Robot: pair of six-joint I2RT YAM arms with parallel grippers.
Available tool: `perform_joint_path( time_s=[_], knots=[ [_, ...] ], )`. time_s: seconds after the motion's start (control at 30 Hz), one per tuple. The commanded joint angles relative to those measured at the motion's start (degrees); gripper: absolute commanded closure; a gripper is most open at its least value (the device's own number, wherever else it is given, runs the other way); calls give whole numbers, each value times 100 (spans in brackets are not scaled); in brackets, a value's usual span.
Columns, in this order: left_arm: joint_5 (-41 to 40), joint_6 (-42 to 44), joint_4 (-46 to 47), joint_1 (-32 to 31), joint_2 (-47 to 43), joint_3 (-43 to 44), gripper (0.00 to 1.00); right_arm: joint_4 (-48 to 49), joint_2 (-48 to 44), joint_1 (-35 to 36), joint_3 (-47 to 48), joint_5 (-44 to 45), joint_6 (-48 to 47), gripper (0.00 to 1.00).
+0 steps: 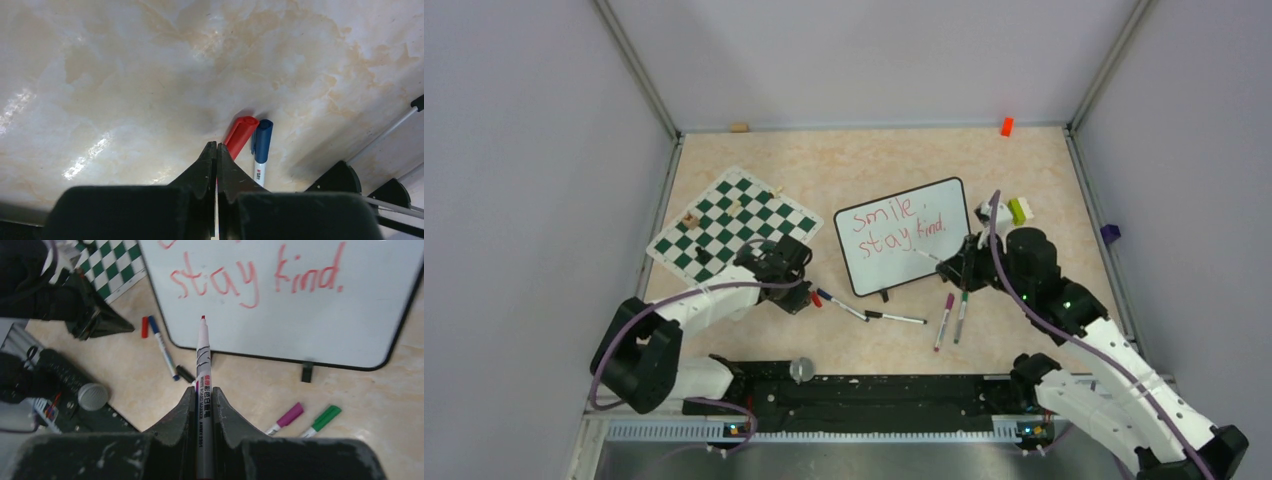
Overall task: Write a sentence on the whiteboard
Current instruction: Close the whiteboard marker at the center of the board.
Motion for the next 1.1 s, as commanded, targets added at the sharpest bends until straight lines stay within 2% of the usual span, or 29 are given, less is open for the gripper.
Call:
perform_joint_path(
  time_s=[0.0,0.27,0.4,0.53,0.57,0.6,0.67,0.83,1.07],
  knots=[
    [107,-269,289,-5,-570,-218,100,808,-289,1008,-276,129,24,100],
    [187,-291,183,4,-1108,-279,100,2773,151,2709,-1476,1229,439,100],
    [-158,-52,95,0,-1119,-228,100,3511,392,3039,-1789,1642,417,100],
    [-277,483,88,4,-772,68,99,3640,400,3063,-1810,1744,442,100],
    [-287,545,0,1,-622,178,68,3571,422,3067,-1764,1766,426,100],
    [-268,607,-91,2,-459,291,62,3512,452,3063,-1710,1789,411,100],
    [-157,735,-211,4,-135,509,55,3422,477,3067,-1662,1816,383,100],
    [195,955,-160,-13,447,768,54,3268,370,3067,-1638,2002,404,100],
    [-123,1056,-906,-12,831,1181,61,3154,126,3063,-1658,2130,398,100]
  ],
)
